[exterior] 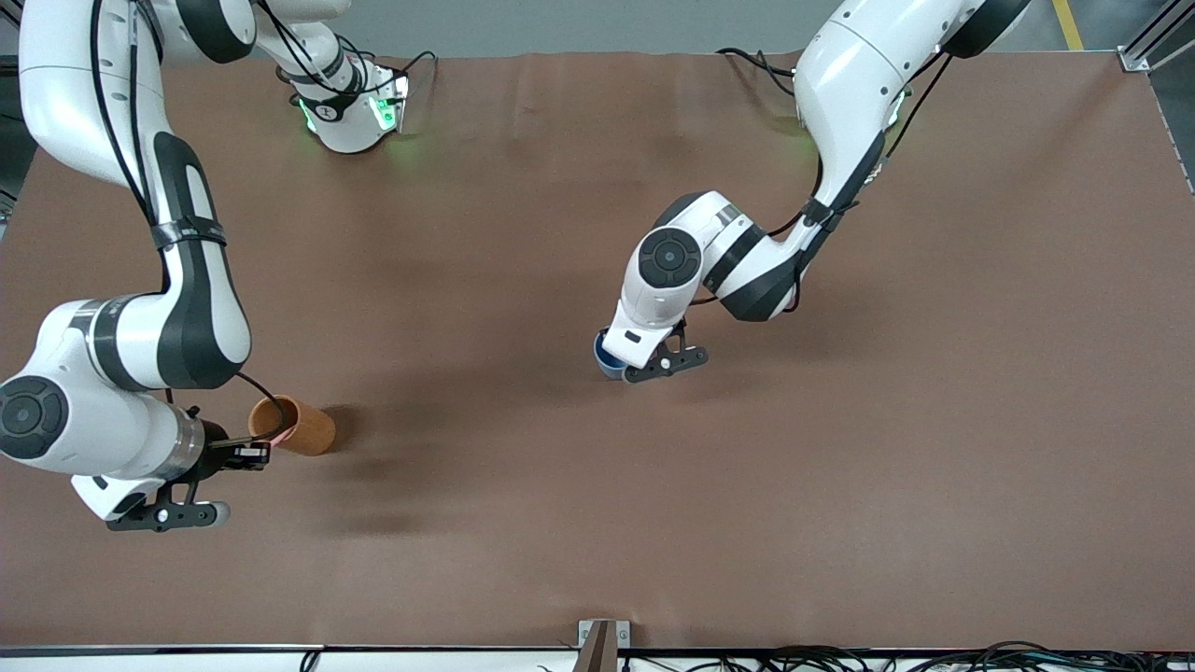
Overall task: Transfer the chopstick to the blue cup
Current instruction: 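Carry the blue cup toward the table middle while the right gripper grasps the chopstick, then release the blue cup with the left gripper while the right gripper lifts the chopstick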
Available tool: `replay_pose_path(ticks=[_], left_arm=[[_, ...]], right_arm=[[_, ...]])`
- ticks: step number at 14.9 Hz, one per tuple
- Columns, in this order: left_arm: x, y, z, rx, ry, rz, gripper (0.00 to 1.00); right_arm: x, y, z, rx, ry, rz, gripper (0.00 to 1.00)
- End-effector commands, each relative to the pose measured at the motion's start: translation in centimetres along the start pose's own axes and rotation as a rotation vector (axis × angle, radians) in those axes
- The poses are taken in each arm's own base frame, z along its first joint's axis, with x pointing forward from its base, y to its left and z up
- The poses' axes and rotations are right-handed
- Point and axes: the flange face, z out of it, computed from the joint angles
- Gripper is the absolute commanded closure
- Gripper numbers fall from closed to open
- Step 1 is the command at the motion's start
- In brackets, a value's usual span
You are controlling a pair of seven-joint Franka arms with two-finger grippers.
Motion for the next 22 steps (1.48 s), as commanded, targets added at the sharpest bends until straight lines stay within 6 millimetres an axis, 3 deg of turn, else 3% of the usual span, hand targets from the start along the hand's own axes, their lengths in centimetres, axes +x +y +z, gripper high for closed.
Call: replay_pose_path(ticks=[1,4,7,10,12,14,16,19,22], left_arm=[[1.9,-0.7,-4.8,-0.031,0.065,-0.008,0.0],[6.1,-3.6,-11.7,-0.093,0.146,-0.062,0.0],[8.9,-7.5,-18.5,-0.12,0.231,-0.042,0.0],[10.4,-12.9,-23.1,-0.03,0.223,0.023,0.0],[11.4,-16.7,-26.1,-0.005,0.225,0.101,0.0],[11.7,-19.8,-28.7,0.008,0.194,0.174,0.0],[11.9,-23.0,-31.3,0.026,0.182,0.255,0.0],[11.9,-27.0,-34.3,0.013,0.168,0.273,0.0],[10.7,-29.4,-36.2,0.047,0.132,0.333,0.0]], right_arm=[[-0.6,0.4,-2.4,-0.016,0.016,0.011,0.99],[-2.3,0.8,-8.1,-0.018,0.025,0.023,0.99],[-4.1,1.0,-14.2,-0.018,0.083,0.028,0.99],[-5.7,-1.0,-19.3,-0.002,0.153,0.005,0.98],[-6.2,-5.8,-20.3,0.004,0.17,-0.017,0.99],[-6.7,-10.4,-21.0,0.027,0.188,0.073,0.99],[-7.9,-16.6,-21.6,0.05,0.207,0.12,0.99],[-10.3,-26.1,-22.5,0.12,0.265,0.198,0.99],[-13.4,-34.6,-22.9,0.202,0.323,0.224,0.99]])
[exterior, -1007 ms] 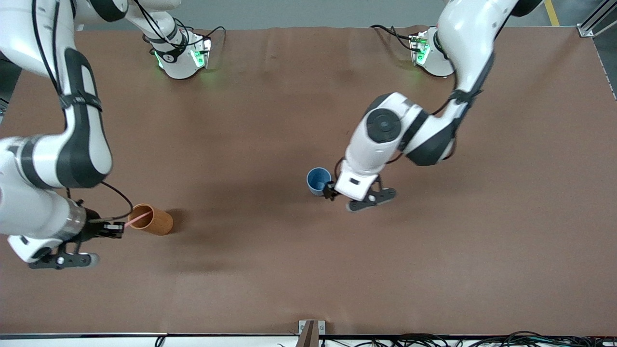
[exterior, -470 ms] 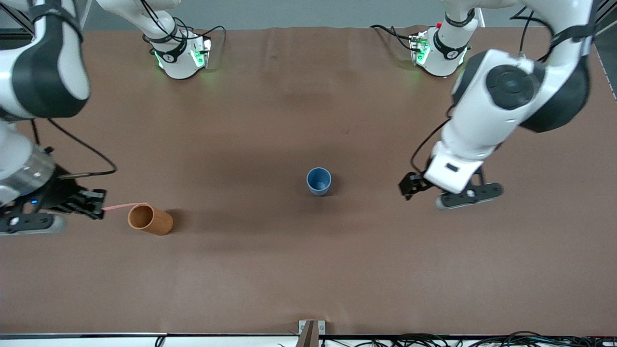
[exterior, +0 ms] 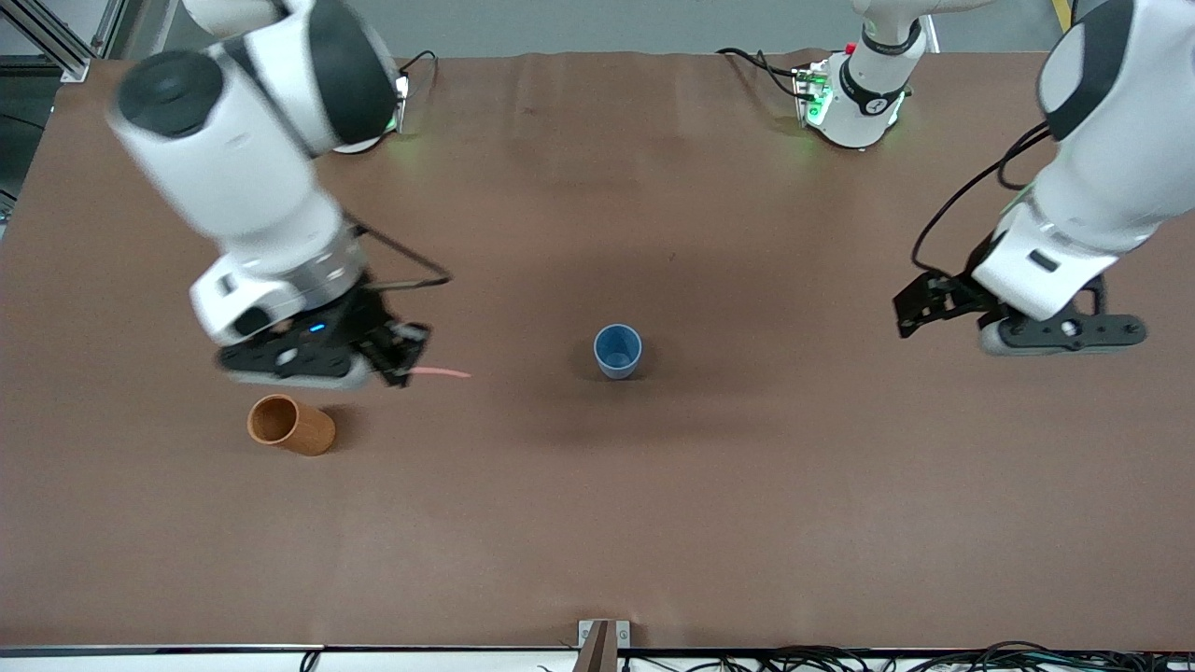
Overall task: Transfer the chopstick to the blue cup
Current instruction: 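Carry the pink chopstick over the blue cup with the right gripper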
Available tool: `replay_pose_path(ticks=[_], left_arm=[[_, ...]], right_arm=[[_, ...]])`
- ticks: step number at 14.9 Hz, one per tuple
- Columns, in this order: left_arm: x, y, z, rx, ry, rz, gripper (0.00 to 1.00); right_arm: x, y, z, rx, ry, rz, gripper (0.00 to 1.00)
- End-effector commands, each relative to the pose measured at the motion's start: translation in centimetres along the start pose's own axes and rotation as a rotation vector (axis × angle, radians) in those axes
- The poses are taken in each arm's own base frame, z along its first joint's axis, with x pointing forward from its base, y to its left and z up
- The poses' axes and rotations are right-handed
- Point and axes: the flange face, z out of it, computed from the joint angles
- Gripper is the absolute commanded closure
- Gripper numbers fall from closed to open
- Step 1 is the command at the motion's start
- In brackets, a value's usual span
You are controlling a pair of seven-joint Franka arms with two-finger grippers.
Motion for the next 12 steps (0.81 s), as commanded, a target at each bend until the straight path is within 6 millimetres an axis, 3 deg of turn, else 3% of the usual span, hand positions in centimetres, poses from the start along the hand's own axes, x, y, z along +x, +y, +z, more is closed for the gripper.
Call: replay_pose_path(ticks=[1,3,5,8,12], left_arm=[[-2.7,-0.6,-2.5,0.021,-0.022,0.065,0.0],[-4.0,-2.6,-4.1,0.007,-0.027,0.063,0.0],[-5.7,-3.5,-5.3,0.001,-0.029,0.141,0.0],[-7.3,-4.1,-6.6,0.009,-0.051,0.139,0.0],[-6.7,-4.8,-7.4,0.006,-0.035,0.145,0.0]], right_arm=[[-3.9,-5.8,-0.3,0.067,0.058,0.033,1.0],[-6.7,-9.5,1.1,0.114,0.07,0.035,0.99],[-9.1,-11.8,3.0,0.097,0.078,0.003,1.0],[-11.2,-13.0,5.7,0.043,0.075,-0.03,0.99],[-13.6,-13.4,8.1,0.002,0.036,-0.062,0.99]])
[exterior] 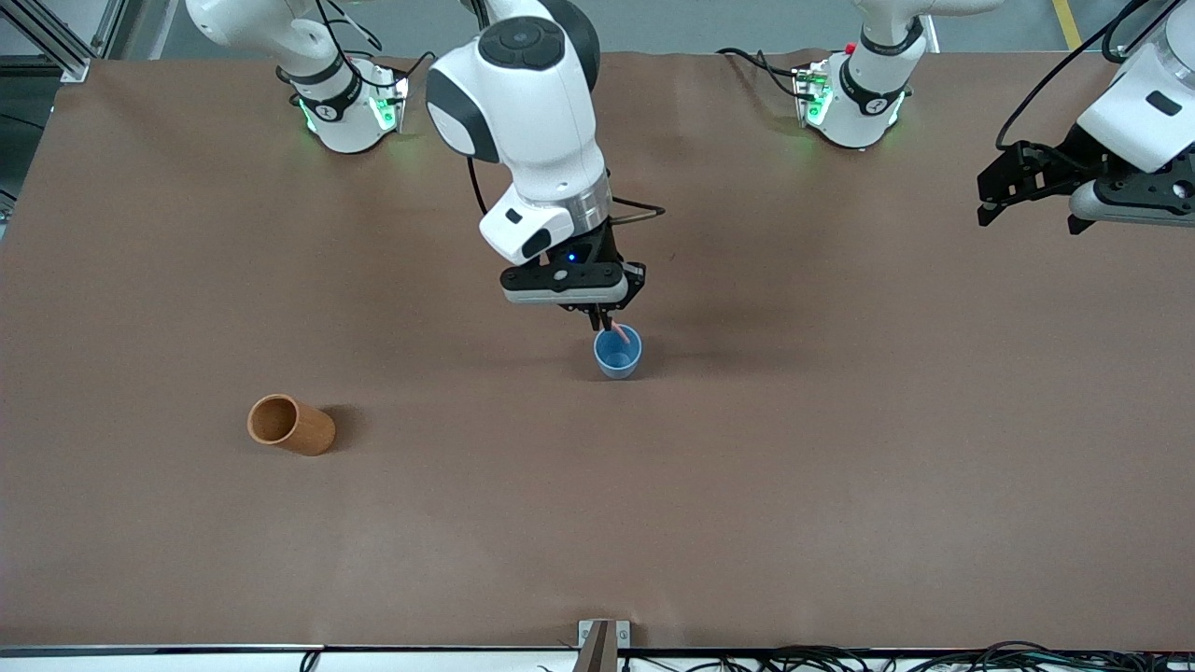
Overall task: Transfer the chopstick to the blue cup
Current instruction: 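Carry the pink chopstick over the blue cup with the right gripper, then lower the chopstick into the blue cup and open the right gripper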
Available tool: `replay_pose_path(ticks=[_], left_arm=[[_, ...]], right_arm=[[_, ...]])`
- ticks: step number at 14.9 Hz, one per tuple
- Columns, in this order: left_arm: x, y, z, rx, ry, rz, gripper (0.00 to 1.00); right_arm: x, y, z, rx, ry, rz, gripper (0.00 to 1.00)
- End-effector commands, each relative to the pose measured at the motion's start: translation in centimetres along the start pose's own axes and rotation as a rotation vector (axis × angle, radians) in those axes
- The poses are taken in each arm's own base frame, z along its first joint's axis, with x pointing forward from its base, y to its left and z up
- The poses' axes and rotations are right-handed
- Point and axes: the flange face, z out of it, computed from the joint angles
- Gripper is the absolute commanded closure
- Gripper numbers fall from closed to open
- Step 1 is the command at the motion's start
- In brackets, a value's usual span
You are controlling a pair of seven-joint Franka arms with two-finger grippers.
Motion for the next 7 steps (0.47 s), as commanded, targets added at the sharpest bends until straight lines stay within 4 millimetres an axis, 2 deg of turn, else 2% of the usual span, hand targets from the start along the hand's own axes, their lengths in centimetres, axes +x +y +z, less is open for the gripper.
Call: replay_pose_path(ticks=[1,4,7], left_arm=[[0.3,-0.5,-0.3,-0.017,0.006,0.018,0.0],[0.5,-0.8,0.0,-0.018,-0.001,0.004,0.0],[0.6,-0.7,0.0,-0.026,0.0,0.003,0.0]], right_arm=[[-1.5,0.3,1.0,-0.047,0.011,-0.017,1.0],[-2.1,0.3,2.1,-0.066,0.007,-0.033,0.99],[-2.4,0.4,4.1,-0.09,0.002,-0.04,0.98]])
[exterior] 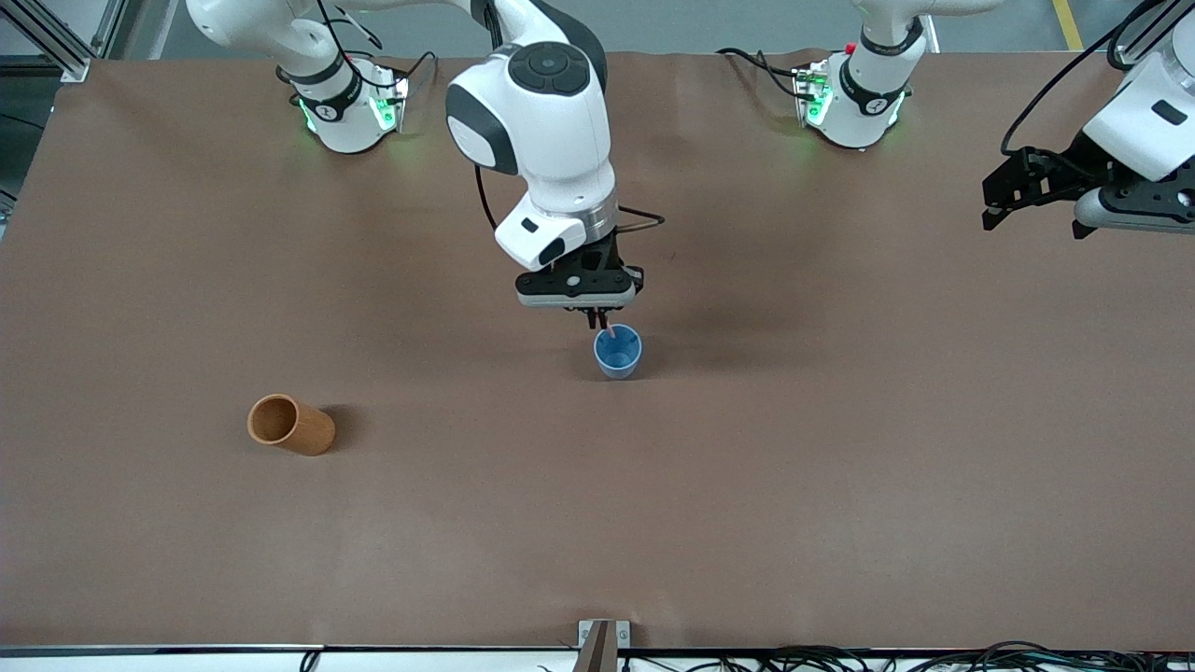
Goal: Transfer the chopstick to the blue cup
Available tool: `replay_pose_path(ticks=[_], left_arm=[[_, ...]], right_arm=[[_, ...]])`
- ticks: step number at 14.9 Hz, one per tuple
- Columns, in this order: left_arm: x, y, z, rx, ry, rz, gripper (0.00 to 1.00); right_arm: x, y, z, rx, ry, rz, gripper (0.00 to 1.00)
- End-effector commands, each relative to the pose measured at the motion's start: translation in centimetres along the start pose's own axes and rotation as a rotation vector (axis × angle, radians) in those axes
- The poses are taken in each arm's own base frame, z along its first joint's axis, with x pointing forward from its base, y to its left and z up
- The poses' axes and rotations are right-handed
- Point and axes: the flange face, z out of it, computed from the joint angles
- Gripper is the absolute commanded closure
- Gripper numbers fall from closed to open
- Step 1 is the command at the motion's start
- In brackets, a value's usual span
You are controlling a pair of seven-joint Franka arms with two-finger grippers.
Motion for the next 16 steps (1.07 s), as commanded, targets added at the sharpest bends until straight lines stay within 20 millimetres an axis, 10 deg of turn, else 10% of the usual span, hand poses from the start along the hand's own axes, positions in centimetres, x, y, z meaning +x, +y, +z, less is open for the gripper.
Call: replay_pose_path(ticks=[1,6,11,16], left_arm=[[0.3,0.0,-0.5,-0.029,0.009,0.002,0.0],[0.2,0.0,-0.3,-0.031,0.0,0.012,0.0],[0.2,0.1,-0.4,-0.031,0.002,0.013,0.0],[0.2,0.2,-0.4,-0.032,0.002,0.009,0.0]], right_arm=[[-0.7,-0.3,2.0,-0.026,0.016,-0.003,0.98],[-1.1,-1.0,5.9,-0.007,0.029,-0.016,0.87],[0.2,-0.2,5.0,-0.008,0.039,-0.002,0.03],[4.9,5.0,-0.2,-0.035,0.055,0.075,0.0]])
